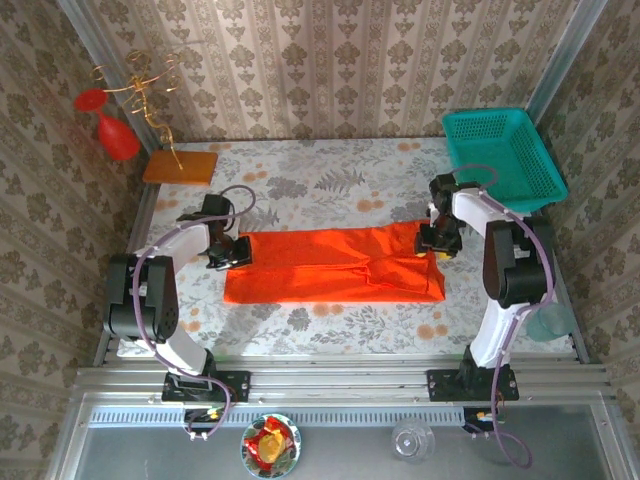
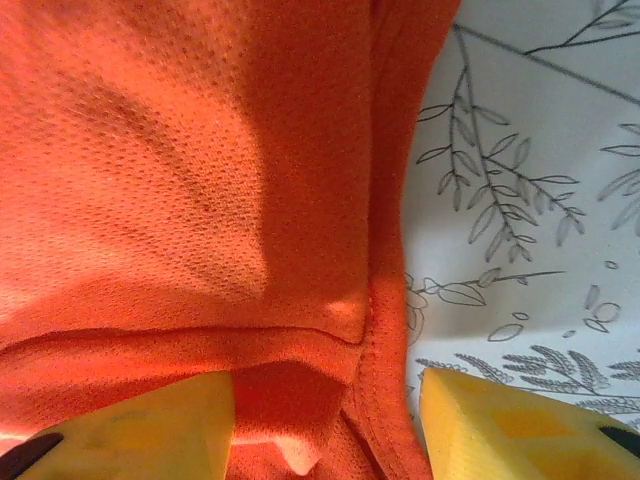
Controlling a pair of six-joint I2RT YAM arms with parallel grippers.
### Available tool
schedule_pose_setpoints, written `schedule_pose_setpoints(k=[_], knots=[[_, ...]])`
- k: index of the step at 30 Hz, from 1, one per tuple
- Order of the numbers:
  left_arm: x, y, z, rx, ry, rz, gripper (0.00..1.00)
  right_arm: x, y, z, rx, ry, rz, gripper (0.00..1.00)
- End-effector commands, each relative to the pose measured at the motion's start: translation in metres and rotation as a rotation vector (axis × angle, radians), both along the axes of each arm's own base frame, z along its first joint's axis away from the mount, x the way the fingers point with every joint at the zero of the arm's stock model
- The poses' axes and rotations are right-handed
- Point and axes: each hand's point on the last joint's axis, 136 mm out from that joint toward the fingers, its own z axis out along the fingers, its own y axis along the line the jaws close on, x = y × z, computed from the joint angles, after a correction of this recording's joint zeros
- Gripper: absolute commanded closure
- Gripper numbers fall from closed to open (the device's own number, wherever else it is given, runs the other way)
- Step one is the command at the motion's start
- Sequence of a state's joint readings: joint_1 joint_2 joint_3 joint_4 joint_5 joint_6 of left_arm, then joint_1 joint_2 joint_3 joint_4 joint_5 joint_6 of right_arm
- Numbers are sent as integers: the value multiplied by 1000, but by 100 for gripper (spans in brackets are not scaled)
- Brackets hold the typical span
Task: Fold the inside-out t-shirt
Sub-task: Fold the T-shirt at the center of the table.
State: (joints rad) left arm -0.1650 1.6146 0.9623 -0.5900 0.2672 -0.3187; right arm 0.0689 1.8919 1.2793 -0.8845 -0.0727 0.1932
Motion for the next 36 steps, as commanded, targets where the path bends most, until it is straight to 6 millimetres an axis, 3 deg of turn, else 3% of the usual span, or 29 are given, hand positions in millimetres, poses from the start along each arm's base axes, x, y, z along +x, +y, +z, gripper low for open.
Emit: schedule_pose_setpoints(k=[1, 12, 26, 36], knots=[[-4, -5, -3, -27, 18, 10, 92, -7, -1, -6, -46, 61, 54, 48], [-3, -6, -2, -29, 16, 8, 92, -9, -7, -18, -121, 97, 67, 51], [-2, -6, 4, -31, 4, 8, 92, -1, -2, 15, -89, 21, 51, 56], [-5, -5, 3, -30, 8, 11, 92, -9, -10, -12, -117, 86, 53, 56]])
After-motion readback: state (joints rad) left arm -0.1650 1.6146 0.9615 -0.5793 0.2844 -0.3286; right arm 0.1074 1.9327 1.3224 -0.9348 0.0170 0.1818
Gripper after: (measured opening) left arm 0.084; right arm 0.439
